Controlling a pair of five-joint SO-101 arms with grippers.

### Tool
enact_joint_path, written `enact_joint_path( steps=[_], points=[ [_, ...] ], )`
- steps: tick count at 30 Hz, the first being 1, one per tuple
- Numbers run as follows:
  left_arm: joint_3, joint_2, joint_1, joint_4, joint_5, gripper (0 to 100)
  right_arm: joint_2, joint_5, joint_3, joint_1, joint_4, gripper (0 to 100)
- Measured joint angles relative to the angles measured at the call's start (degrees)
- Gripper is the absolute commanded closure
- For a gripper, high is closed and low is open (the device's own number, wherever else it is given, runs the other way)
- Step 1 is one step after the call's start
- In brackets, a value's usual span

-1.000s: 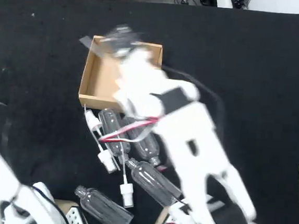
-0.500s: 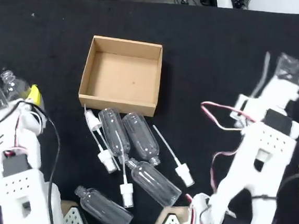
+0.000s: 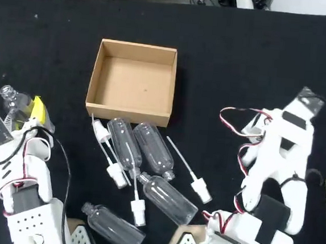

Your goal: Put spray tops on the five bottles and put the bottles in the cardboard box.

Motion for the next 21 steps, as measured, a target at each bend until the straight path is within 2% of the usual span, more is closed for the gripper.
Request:
enact_joint_path(
  steps=[2, 5, 8, 15, 18, 21],
  points=[
    [0.0, -1.4, 0.0, 1.7, 0.0, 96, 0.0, 5.3, -2.5, 0.0, 3.3, 66.5],
    [0.0, -1.6, 0.0, 2.2, 0.0, 96, 0.0, 18.2, -5.8, 0.1, 5.5, 69.3],
    [0.0, -1.6, 0.0, 2.2, 0.0, 96, 0.0, 38.5, -7.5, 1.7, 5.5, 69.8],
    [0.0, -1.6, 0.0, 2.2, 0.0, 96, 0.0, 95.9, -5.1, 5.5, 5.8, 69.8],
    [0.0, -1.6, 0.0, 2.2, 0.0, 96, 0.0, 114.1, -2.4, 6.1, 5.8, 69.8],
    [0.0, -1.6, 0.0, 2.2, 0.0, 96, 0.0, 126.2, 0.4, 6.1, 5.8, 70.0]
  ],
)
